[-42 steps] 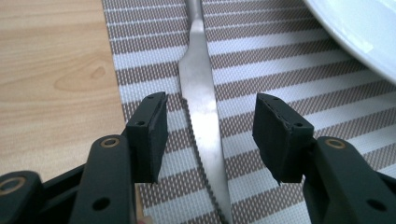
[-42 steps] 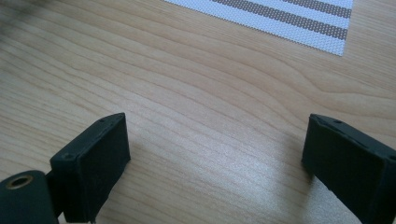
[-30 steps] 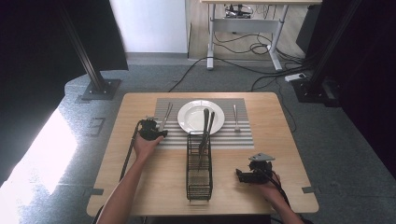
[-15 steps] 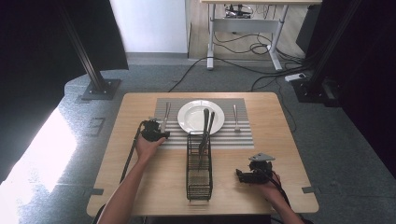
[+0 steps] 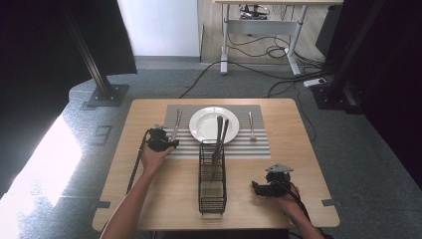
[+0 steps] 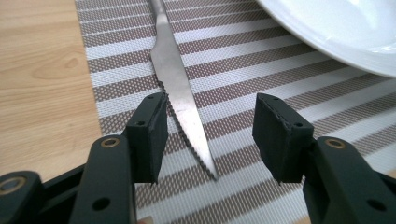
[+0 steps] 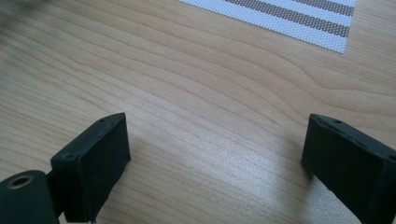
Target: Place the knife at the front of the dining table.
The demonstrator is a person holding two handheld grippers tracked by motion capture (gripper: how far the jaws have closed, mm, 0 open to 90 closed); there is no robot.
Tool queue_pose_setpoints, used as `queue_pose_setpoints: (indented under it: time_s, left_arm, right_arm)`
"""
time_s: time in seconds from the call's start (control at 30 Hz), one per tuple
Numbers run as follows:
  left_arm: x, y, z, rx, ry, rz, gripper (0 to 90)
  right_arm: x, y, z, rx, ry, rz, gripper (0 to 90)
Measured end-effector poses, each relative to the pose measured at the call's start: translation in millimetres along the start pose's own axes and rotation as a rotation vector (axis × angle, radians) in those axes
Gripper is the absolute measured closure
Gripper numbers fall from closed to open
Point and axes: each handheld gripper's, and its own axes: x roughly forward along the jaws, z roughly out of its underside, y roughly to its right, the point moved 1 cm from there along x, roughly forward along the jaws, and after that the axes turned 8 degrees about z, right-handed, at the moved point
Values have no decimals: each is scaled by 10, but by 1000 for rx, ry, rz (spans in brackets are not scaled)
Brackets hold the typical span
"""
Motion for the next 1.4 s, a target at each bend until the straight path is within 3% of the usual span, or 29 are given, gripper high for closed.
queue_pose_setpoints:
  time_s: [0.17,0.6,0.9,1.13,1.4]
  left_arm:
    - [-171,49,54,25,22,19,449]
    - [-676,366,224,131,92,150,397]
    - [-1041,519,438,149,142,205,390]
    - [-1143,521,652,145,143,233,389]
    - [-1092,538,717,162,122,224,388]
  right_arm:
    - [1,2,-1,-1,-1,1,74]
    - [-4,3,2,1,-3,0,74]
    - [-8,9,3,-4,-5,-3,75]
    - [-8,9,2,-4,-7,-3,75]
    - [-12,11,3,-6,-8,-4,76]
